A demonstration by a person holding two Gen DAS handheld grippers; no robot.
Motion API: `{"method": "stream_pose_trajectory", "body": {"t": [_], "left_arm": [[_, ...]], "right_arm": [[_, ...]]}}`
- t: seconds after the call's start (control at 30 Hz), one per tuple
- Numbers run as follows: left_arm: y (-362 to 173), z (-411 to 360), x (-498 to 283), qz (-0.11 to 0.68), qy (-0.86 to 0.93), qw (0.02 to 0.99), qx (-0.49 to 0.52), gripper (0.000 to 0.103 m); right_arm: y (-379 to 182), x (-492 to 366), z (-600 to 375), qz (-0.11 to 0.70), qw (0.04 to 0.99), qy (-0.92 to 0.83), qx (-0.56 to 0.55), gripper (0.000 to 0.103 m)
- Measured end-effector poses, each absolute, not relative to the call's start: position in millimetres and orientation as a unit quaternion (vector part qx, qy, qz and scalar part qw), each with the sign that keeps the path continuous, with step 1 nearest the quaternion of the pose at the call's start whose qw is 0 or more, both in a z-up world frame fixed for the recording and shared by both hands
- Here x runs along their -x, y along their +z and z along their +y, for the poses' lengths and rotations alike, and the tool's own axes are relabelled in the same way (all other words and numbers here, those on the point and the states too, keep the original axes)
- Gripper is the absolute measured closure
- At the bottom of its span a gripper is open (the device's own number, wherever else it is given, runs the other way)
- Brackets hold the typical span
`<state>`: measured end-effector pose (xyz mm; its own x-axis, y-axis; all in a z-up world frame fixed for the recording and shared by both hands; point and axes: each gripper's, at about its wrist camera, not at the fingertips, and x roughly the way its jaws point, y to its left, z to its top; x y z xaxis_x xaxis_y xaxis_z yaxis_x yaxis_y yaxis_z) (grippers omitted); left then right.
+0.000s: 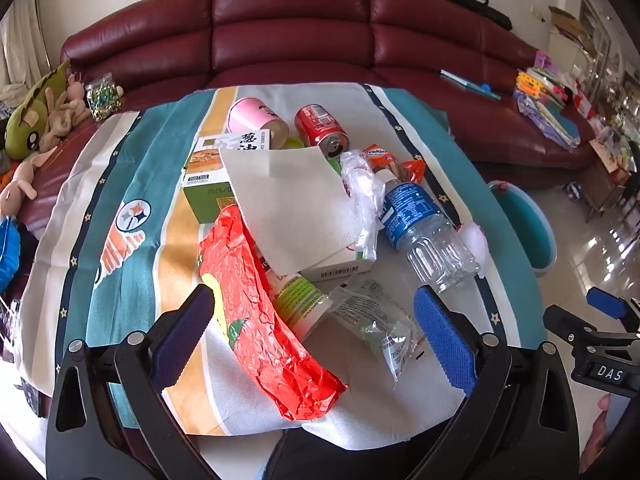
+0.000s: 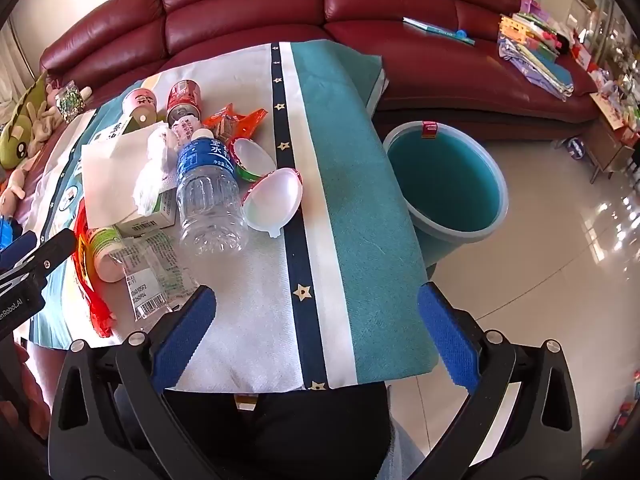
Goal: Collect trash
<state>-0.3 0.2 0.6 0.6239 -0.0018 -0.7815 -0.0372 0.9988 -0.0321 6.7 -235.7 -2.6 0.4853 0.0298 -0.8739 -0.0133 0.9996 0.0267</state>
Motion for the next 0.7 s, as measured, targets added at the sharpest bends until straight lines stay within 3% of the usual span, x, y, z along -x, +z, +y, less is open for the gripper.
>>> {"method": "stream_pose_trajectory", "body": {"t": [0.7], "left_arm": [[4.8, 4.7, 1.6, 0.44, 0.01, 0.897, 0.031, 0.004]], "right_arm": [[0.5, -6.1, -246.0, 0.513, 0.858, 0.012, -0.028, 0.006]]}}
